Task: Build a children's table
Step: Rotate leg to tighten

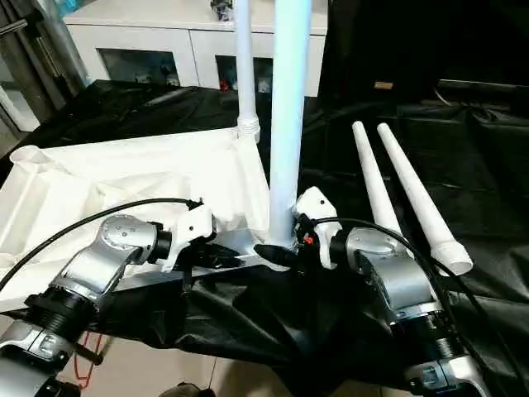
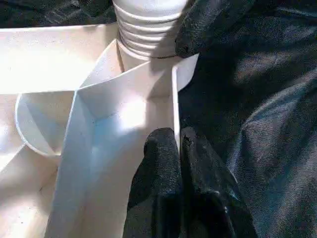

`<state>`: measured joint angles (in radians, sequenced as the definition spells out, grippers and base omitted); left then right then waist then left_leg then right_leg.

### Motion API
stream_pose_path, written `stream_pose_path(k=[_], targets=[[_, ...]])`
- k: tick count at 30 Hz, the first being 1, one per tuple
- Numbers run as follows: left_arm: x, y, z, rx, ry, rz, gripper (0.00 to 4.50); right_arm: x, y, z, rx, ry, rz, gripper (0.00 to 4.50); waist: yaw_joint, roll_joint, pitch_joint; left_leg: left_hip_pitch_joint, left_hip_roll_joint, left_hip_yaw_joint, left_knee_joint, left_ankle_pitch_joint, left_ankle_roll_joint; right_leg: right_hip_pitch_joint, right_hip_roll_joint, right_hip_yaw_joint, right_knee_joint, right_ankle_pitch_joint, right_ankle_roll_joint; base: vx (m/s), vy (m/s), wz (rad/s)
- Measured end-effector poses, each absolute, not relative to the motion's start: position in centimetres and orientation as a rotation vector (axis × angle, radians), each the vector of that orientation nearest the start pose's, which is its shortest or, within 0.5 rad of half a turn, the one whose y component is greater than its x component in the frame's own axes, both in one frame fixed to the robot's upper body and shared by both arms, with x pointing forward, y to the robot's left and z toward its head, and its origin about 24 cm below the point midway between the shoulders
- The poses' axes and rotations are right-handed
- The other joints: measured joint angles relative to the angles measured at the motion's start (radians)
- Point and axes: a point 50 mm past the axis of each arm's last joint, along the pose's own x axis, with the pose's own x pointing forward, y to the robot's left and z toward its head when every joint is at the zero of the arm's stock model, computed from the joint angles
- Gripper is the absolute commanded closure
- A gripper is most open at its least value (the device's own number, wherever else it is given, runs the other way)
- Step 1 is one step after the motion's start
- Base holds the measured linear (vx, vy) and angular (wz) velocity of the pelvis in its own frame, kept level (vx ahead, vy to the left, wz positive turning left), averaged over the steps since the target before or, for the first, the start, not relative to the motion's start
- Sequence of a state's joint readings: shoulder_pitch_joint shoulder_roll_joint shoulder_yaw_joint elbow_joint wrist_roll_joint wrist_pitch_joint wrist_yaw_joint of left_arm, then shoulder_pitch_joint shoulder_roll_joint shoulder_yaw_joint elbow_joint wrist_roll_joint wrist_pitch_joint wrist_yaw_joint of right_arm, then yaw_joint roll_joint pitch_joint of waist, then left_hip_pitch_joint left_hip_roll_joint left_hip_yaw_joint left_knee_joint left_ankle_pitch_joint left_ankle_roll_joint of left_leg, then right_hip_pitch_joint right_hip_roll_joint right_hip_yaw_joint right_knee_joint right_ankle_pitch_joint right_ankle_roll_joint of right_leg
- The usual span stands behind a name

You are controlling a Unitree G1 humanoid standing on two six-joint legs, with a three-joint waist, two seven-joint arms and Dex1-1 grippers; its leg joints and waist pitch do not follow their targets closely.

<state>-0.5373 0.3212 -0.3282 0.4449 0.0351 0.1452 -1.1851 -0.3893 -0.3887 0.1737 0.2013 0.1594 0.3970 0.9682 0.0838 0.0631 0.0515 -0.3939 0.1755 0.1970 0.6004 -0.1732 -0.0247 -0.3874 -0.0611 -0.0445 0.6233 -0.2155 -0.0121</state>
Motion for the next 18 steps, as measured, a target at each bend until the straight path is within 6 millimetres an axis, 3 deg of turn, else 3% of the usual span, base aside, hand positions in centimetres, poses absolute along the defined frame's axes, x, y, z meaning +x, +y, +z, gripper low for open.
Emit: stream_pose_path(k=[9, 15, 18], targets=[[30.29, 10.55, 5.20, 0.416, 0.398, -1.398, 4.50, 29.56, -14.36, 6.25, -0.166, 0.377, 1.064, 1.68, 0.000, 0.000, 0.000, 0.000, 0.000, 0.000, 0.000, 0.000, 0.000, 0.000, 0.000, 0.000, 0.001, 0.000, 0.000, 0.000, 0.000, 0.00], [30.34, 10.61, 5.07, 0.404, 0.405, -1.388, 4.50, 29.64, -14.25, 6.06, -0.159, 0.376, 1.049, 1.76, -0.001, 0.000, 0.000, 0.001, 0.000, 0.000, 0.000, 0.000, 0.000, 0.000, 0.000, 0.000, 0.001, 0.000, 0.000, 0.000, 0.000, 0.00], [30.80, 10.39, 4.68, 0.347, 0.424, -1.304, 4.50, 30.23, -13.73, 5.42, -0.126, 0.356, 0.931, 1.77, -0.010, 0.000, -0.001, 0.003, 0.000, 0.000, 0.001, 0.000, 0.000, 0.001, 0.000, 0.001, 0.002, 0.000, 0.000, 0.000, 0.000, 0.00]])
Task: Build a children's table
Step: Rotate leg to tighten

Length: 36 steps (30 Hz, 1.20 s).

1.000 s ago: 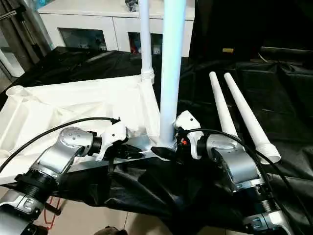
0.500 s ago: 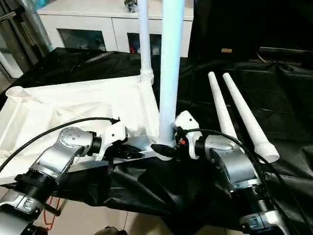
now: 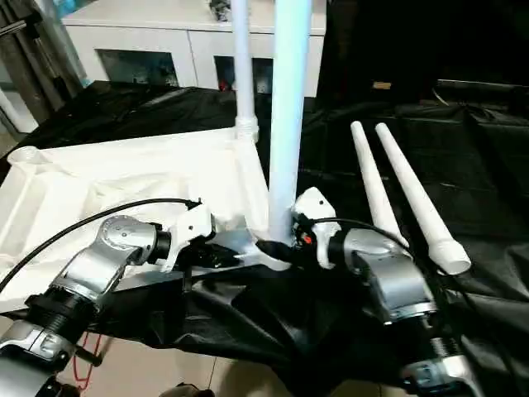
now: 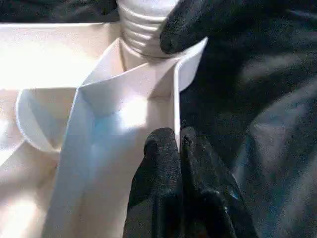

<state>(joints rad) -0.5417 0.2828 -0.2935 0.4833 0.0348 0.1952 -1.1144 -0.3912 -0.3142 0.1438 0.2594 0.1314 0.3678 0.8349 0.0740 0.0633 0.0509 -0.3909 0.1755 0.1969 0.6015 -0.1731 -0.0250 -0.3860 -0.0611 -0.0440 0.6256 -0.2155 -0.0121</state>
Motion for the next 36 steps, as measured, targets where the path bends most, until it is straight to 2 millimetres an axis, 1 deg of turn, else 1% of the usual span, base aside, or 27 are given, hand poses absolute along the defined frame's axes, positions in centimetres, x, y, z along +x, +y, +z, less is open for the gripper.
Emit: stream_pose_path(k=[2, 5, 7, 10, 11, 13, 15, 17, 18, 21, 22, 24, 25, 28, 31, 33, 36], targets=[[31.5, 9.5, 4.5, 0.309, 0.426, -1.237, 4.50, 30.9, -13.6, 5.1, -0.109, 0.341, 0.810, 1.78, -0.010, -0.001, 0.000, 0.003, -0.001, 0.000, 0.000, 0.000, 0.000, 0.003, 0.000, 0.000, -0.001, 0.000, 0.000, 0.000, 0.000, 0.00], [32.2, 7.7, 4.4, 0.284, 0.421, -1.161, 4.50, 32.0, -13.6, 4.9, -0.096, 0.335, 0.659, 1.78, -0.016, 0.000, 0.000, 0.006, -0.002, 0.000, 0.000, 0.000, 0.000, 0.007, -0.001, 0.002, -0.002, 0.000, 0.000, 0.000, 0.000, 0.00], [33.0, 6.5, 4.4, 0.281, 0.424, -1.092, 4.50, 33.1, -13.3, 4.7, -0.051, 0.342, 0.525, 1.78, -0.018, 0.000, -0.001, 0.007, -0.002, 0.000, 0.000, 0.000, 0.000, 0.007, -0.001, 0.002, -0.001, 0.000, 0.000, 0.000, 0.000, 0.00], [33.5, 5.3, 4.4, 0.292, 0.424, -1.027, 4.50, 34.2, -12.9, 4.7, -0.052, 0.352, 0.414, 1.78, -0.021, 0.002, -0.002, 0.007, -0.003, 0.000, 0.000, 0.000, 0.000, 0.008, -0.002, 0.002, -0.002, 0.001, -0.001, 0.000, 0.000, 0.00], [33.6, 5.1, 4.4, 0.297, 0.423, -1.019, 4.50, 34.4, -12.9, 4.7, -0.057, 0.352, 0.402, 1.78, -0.022, 0.003, -0.002, 0.007, -0.003, 0.000, 0.000, 0.000, 0.000, 0.008, -0.002, 0.002, -0.002, 0.000, 0.000, 0.000, 0.000, 0.00], [33.7, 4.9, 4.3, 0.304, 0.416, -1.020, 4.50, 34.5, -13.0, 4.7, -0.044, 0.348, 0.388, 1.08, -0.021, 0.005, -0.003, 0.007, -0.003, 0.000, 0.000, 0.000, 0.000, 0.009, -0.002, 0.002, -0.003, 0.000, 0.001, 0.000, 0.000, 0.00], [33.6, 4.8, 4.3, 0.315, 0.411, -1.027, 4.50, 34.4, -12.8, 4.6, -0.035, 0.347, 0.393, 1.08, -0.021, 0.005, -0.004, 0.007, -0.003, -0.001, 0.000, 0.000, 0.000, 0.009, -0.002, 0.001, -0.003, 0.001, 0.000, 0.000, 0.000, 0.00], [33.6, 4.9, 4.3, 0.332, 0.403, -1.050, 4.50, 34.4, -12.8, 4.7, -0.033, 0.345, 0.411, 0.72, -0.022, 0.006, -0.004, 0.006, -0.003, -0.001, 0.000, 0.000, 0.000, 0.009, -0.002, 0.001, -0.004, 0.001, 0.000, 0.000, 0.000, 0.00], [33.6, 5.1, 4.3, 0.339, 0.396, -1.060, 4.50, 34.3, -12.9, 4.7, -0.033, 0.343, 0.427, 0.63, -0.024, 0.006, -0.004, 0.006, -0.003, -0.001, 0.000, 0.000, 0.000, 0.008, -0.002, 0.001, -0.004, 0.002, 0.000, 0.000, 0.000, 0.00], [33.0, 5.7, 4.3, 0.360, 0.370, -1.120, 4.50, 33.7, -13.2, 4.4, -0.056, 0.355, 0.517, 0.59, -0.025, 0.006, -0.004, 0.005, -0.002, -0.001, -0.001, 0.000, 0.000, 0.007, -0.002, 0.001, -0.004, 0.002, 0.000, 0.000, 0.000, 0.00], [32.8, 6.2, 4.3, 0.362, 0.361, -1.145, 4.50, 33.4, -13.5, 4.4, -0.082, 0.354, 0.562, 0.35, -0.023, 0.006, -0.004, 0.003, -0.002, -0.001, -0.001, 0.000, 0.000, 0.006, -0.002, 0.000, -0.004, 0.002, 0.000, 0.000, 0.000, 0.00], [32.5, 7.0, 4.5, 0.366, 0.354, -1.179, 4.50, 32.9, -14.0, 4.7, -0.134, 0.360, 0.652, 0.35, -0.023, 0.006, -0.004, 0.001, -0.001, -0.001, -0.002, 0.000, 0.000, 0.004, -0.001, 0.000, -0.004, 0.001, 0.001, 0.000, 0.000, 0.00], [32.2, 7.5, 4.6, 0.369, 0.351, -1.214, 4.50, 32.3, -14.2, 4.8, -0.161, 0.364, 0.730, 0.35, -0.018, 0.007, -0.004, 0.000, -0.001, -0.001, -0.003, 0.000, 0.000, 0.003, -0.001, -0.001, -0.006, 0.001, 0.002, 0.000, 0.000, 0.00], [31.6, 8.4, 4.7, 0.369, 0.354, -1.293, 4.50, 31.0, -14.9, 5.2, -0.200, 0.378, 0.890, 0.35, -0.008, 0.008, -0.004, -0.002, -0.001, -0.001, -0.004, 0.000, 0.002, 0.003, -0.001, -0.003, -0.010, 0.001, 0.002, 0.000, 0.000, 0.00], [31.1, 9.0, 4.7, 0.358, 0.364, -1.356, 4.50, 30.2, -15.4, 5.7, -0.211, 0.386, 0.990, 0.35, -0.005, 0.008, -0.004, -0.003, -0.001, 0.000, -0.004, -0.001, 0.002, 0.003, -0.001, -0.003, -0.011, 0.001, 0.002, 0.000, 0.000, 0.00], [30.8, 9.4, 4.7, 0.354, 0.368, -1.378, 4.50, 29.9, -15.6, 5.8, -0.209, 0.398, 1.028, 0.35, -0.006, 0.008, -0.004, -0.003, -0.001, 0.000, -0.004, -0.001, 0.002, 0.003, -0.001, -0.002, -0.011, 0.001, 0.001, 0.000, 0.000, 0.00], [30.2, 10.3, 4.8, 0.350, 0.386, -1.446, 4.50, 29.2, -15.6, 6.0, -0.218, 0.412, 1.124, 0.35, -0.005, 0.008, -0.003, -0.003, 0.000, 0.000, -0.004, -0.001, 0.002, 0.003, -0.001, -0.003, -0.010, 0.001, 0.002, 0.000, 0.000, 0.00]])
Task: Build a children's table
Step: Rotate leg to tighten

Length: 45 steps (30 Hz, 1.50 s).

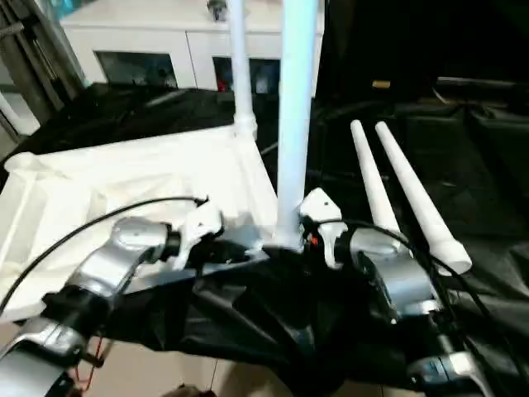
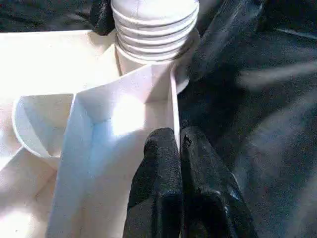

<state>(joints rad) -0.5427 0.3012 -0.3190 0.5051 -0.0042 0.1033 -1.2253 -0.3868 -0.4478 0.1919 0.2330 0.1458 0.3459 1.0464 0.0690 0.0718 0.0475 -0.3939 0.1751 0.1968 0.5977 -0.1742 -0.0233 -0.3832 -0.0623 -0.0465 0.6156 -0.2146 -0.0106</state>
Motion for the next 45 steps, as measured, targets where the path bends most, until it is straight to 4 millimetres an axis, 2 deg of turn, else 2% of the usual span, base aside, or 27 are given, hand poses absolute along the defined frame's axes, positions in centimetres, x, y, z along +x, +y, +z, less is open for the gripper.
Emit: stream_pose_path(k=[7, 19, 23, 25, 27, 29, 31, 35, 38, 39, 44, 45], targets=[[29.7, 11.1, 5.3, 0.365, 0.403, -1.511, 4.50, 28.7, -15.4, 6.5, -0.218, 0.416, 1.202, 0.50, 0.005, 0.000, 0.000, 0.000, 0.000, 0.001, 0.000, 0.000, 0.000, 0.000, 0.000, 0.001, 0.000, 0.000, 0.000, 0.000, 0.000, 0.00], [29.5, 11.1, 5.0, 0.350, 0.421, -1.512, 4.50, 28.2, -15.0, 6.1, -0.192, 0.437, 1.224, 1.62, 0.009, 0.000, 0.000, 0.000, 0.000, 0.001, 0.000, 0.000, 0.000, 0.000, 0.000, 0.001, 0.000, 0.000, 0.000, 0.000, 0.000, 0.00], [29.6, 11.2, 5.0, 0.334, 0.431, -1.493, 4.50, 28.2, -14.8, 5.8, -0.172, 0.425, 1.185, 1.72, 0.010, 0.000, 0.000, 0.000, 0.000, 0.001, 0.000, 0.000, 0.000, 0.000, 0.000, 0.001, 0.000, 0.000, 0.000, 0.000, 0.000, 0.00], [30.0, 11.2, 4.7, 0.324, 0.435, -1.433, 4.50, 28.7, -14.4, 5.3, -0.145, 0.408, 1.099, 1.74, 0.001, -0.001, 0.000, 0.001, 0.000, 0.001, 0.000, 0.000, 0.000, 0.000, 0.000, 0.001, 0.001, 0.000, 0.000, 0.000, 0.000, 0.00], [30.3, 10.9, 4.4, 0.301, 0.435, -1.382, 4.50, 29.2, -14.2, 4.8, -0.121, 0.394, 1.013, 1.75, -0.009, -0.002, -0.001, 0.001, 0.000, 0.001, 0.000, 0.000, 0.000, 0.001, 0.000, 0.002, 0.000, 0.000, 0.000, 0.000, 0.000, 0.00], [31.4, 9.6, 4.3, 0.280, 0.426, -1.282, 4.50, 30.6, -13.9, 4.4, -0.077, 0.373, 0.838, 1.75, -0.020, -0.003, -0.001, 0.002, -0.001, 0.001, 0.002, 0.000, 0.000, 0.001, 0.000, 0.002, 0.001, 0.000, 0.000, 0.000, 0.000, 0.00], [31.9, 8.4, 4.3, 0.278, 0.414, -1.234, 4.50, 31.5, -14.0, 4.4, -0.066, 0.365, 0.736, 1.76, -0.027, -0.003, -0.001, 0.003, -0.001, 0.001, 0.001, 0.000, 0.000, 0.002, 0.000, 0.003, 0.000, 0.001, -0.001, 0.000, 0.000, 0.00], [32.9, 6.7, 4.3, 0.287, 0.408, -1.132, 4.50, 33.0, -13.4, 4.2, -0.052, 0.357, 0.550, 1.76, -0.034, -0.003, -0.001, 0.005, -0.001, 0.001, 0.001, 0.000, 0.000, 0.003, 0.000, 0.003, 0.001, 0.001, -0.001, 0.000, 0.000, 0.00], [33.2, 5.9, 4.4, 0.302, 0.403, -1.093, 4.50, 33.6, -13.2, 4.2, -0.067, 0.349, 0.482, 1.76, -0.033, -0.003, -0.001, 0.005, -0.001, 0.001, 0.001, 0.000, 0.000, 0.004, 0.000, 0.003, 0.000, 0.001, -0.001, 0.000, 0.000, 0.00], [33.3, 5.9, 4.4, 0.309, 0.401, -1.092, 4.50, 33.7, -13.1, 4.1, -0.059, 0.349, 0.476, 1.20, -0.034, -0.003, -0.002, 0.006, -0.001, 0.001, 0.000, 0.000, 0.000, 0.004, 0.000, 0.003, 0.000, 0.001, -0.001, 0.000, 0.000, 0.00], [33.2, 5.9, 4.4, 0.326, 0.385, -1.112, 4.50, 33.6, -13.1, 4.1, -0.034, 0.347, 0.493, 0.86, -0.034, -0.003, -0.002, 0.005, -0.001, 0.001, 0.001, 0.000, 0.000, 0.004, 0.000, 0.003, -0.001, 0.001, -0.001, 0.000, 0.000, 0.00], [33.2, 6.0, 4.4, 0.328, 0.383, -1.122, 4.50, 33.6, -13.1, 4.2, -0.035, 0.346, 0.509, 0.62, -0.034, -0.003, -0.002, 0.005, -0.001, 0.001, 0.000, 0.000, 0.000, 0.004, 0.000, 0.003, -0.002, 0.001, -0.001, 0.000, 0.000, 0.00]])
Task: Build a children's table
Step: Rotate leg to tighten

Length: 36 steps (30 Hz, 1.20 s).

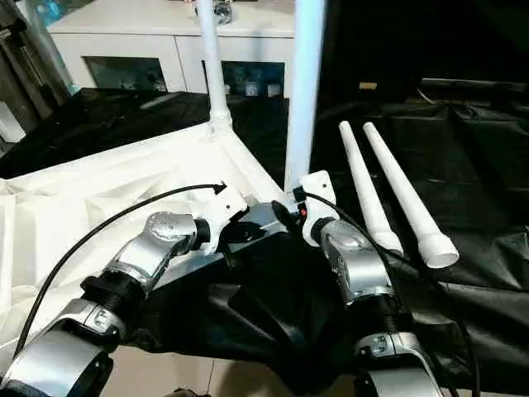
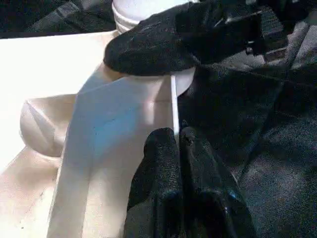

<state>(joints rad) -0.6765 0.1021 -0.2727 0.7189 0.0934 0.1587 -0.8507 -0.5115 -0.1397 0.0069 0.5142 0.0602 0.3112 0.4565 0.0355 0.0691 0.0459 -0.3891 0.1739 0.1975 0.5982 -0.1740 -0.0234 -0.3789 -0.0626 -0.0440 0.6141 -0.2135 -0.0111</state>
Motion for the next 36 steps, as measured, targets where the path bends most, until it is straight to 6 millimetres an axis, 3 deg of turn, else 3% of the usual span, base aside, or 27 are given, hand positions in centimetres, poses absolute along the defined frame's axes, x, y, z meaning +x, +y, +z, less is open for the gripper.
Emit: stream_pose_path(k=[5, 10, 18, 19, 31, 36], targets=[[32.5, 7.6, 4.7, 0.357, 0.368, -1.205, 4.50, 32.8, -13.4, 4.6, -0.095, 0.339, 0.715, 0.54, 0.004, 0.001, 0.000, -0.002, 0.001, 0.000, -0.003, 0.000, 0.000, -0.003, 0.000, -0.001, -0.001, 0.000, 0.001, 0.000, 0.000, 0.00], [31.3, 8.7, 4.6, 0.354, 0.372, -1.337, 4.50, 30.6, -15.2, 5.2, -0.143, 0.382, 0.966, 0.54, 0.028, 0.001, 0.000, -0.004, 0.001, 0.000, -0.002, 0.000, 0.001, -0.003, 0.000, -0.002, -0.003, -0.001, 0.001, 0.000, 0.000, 0.00], [29.7, 10.4, 4.7, 0.336, 0.407, -1.499, 4.50, 28.4, -15.4, 5.9, -0.149, 0.423, 1.235, 0.54, 0.036, 0.001, 0.001, -0.004, 0.001, 0.000, -0.002, 0.000, 0.001, -0.004, 0.000, -0.002, -0.001, -0.001, 0.001, 0.000, 0.000, 0.00], [29.6, 10.6, 4.8, 0.335, 0.415, -1.514, 4.50, 28.2, -15.4, 6.0, -0.146, 0.425, 1.257, 0.80, 0.036, 0.001, 0.001, -0.004, 0.001, 0.000, -0.002, 0.000, 0.001, -0.004, 0.000, -0.002, -0.001, -0.001, 0.001, 0.000, 0.000, 0.00], [29.3, 10.9, 4.9, 0.316, 0.435, -1.552, 4.50, 27.7, -15.2, 6.0, -0.143, 0.439, 1.286, 1.62, 0.049, 0.001, 0.001, -0.004, 0.001, 0.001, -0.002, 0.000, 0.001, -0.004, 0.000, -0.002, -0.001, -0.001, 0.001, 0.000, 0.000, 0.00], [29.6, 11.2, 4.6, 0.288, 0.454, -1.479, 4.50, 28.2, -14.5, 5.4, -0.132, 0.415, 1.191, 1.70, 0.040, 0.001, 0.001, -0.003, 0.001, 0.001, -0.002, 0.000, 0.000, -0.004, 0.000, -0.001, 0.000, -0.001, 0.001, 0.000, 0.000, 0.00]])
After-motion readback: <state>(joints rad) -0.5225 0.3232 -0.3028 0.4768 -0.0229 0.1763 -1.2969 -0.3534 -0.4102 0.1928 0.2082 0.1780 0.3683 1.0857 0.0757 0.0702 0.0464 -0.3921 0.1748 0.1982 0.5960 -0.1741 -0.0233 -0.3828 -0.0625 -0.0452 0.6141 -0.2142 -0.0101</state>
